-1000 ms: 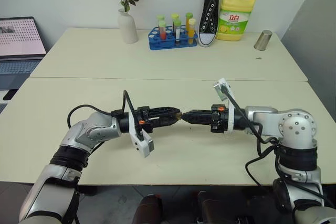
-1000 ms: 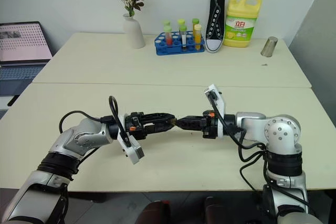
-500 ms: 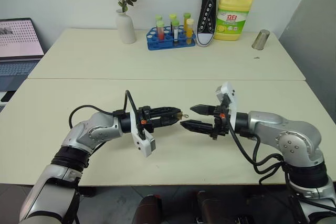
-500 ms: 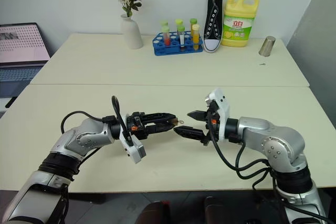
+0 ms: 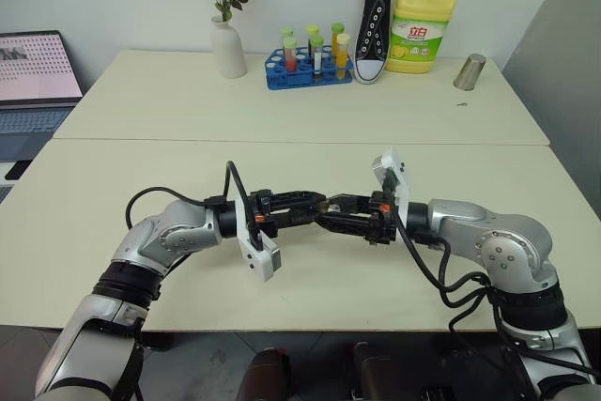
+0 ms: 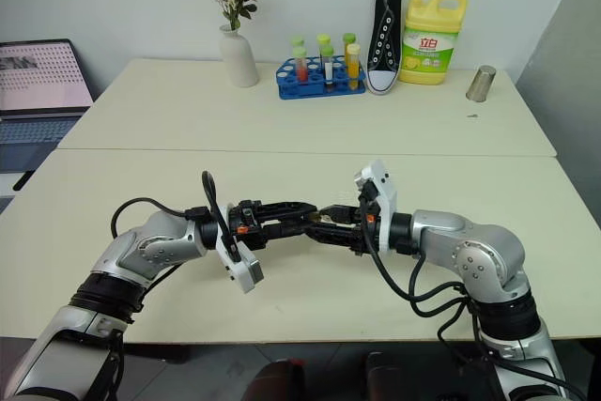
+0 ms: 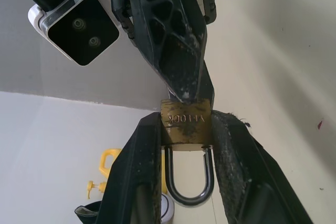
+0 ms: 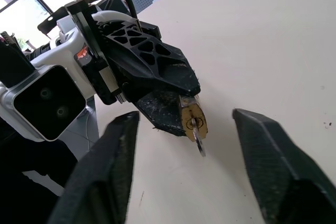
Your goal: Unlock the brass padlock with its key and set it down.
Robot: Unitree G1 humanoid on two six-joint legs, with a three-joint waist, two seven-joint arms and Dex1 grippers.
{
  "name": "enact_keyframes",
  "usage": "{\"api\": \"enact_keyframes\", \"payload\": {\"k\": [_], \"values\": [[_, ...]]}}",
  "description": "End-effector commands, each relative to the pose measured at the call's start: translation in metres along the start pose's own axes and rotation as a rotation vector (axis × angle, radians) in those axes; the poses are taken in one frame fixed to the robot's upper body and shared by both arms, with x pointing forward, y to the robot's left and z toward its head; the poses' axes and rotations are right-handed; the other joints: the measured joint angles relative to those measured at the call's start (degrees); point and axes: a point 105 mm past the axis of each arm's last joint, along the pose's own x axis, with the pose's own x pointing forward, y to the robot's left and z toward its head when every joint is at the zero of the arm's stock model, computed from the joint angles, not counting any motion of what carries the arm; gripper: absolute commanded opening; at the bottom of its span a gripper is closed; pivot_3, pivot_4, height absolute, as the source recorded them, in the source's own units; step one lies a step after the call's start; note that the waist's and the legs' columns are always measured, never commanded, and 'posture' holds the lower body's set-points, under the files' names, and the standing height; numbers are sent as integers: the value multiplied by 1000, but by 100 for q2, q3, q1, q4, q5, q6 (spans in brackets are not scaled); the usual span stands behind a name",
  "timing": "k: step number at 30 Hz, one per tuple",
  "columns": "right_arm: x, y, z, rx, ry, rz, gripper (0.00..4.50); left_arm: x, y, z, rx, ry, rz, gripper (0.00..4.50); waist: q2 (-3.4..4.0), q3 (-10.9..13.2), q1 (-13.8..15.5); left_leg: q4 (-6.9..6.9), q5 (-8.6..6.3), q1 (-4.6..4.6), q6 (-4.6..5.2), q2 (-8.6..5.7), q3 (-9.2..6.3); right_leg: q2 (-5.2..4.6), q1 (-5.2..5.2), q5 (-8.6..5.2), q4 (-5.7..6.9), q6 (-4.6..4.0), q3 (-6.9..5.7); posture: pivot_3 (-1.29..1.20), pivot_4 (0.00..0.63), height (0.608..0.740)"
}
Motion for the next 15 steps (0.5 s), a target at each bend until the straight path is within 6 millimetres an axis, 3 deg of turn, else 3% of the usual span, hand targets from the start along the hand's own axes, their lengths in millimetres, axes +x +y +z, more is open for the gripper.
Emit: {"api": "enact_keyframes", "payload": {"k": [1,5,15], "values": [[0,5,12,-37,-37,24,1497,0,10,4,16,-22,35,973,0,0,-1,0,0,0,0,0,0,0,0,0,0,0,0,0,150,740],[0,5,13,-32,-42,30,131,-1,9,5,14,-24,32,973,0,0,0,0,0,0,0,0,1,0,0,0,0,0,0,0,150,740],[1,10,13,-32,-43,61,133,-2,2,8,-5,-42,0,973,0,0,-1,0,0,0,0,0,0,0,0,0,0,0,0,0,150,740]]}}
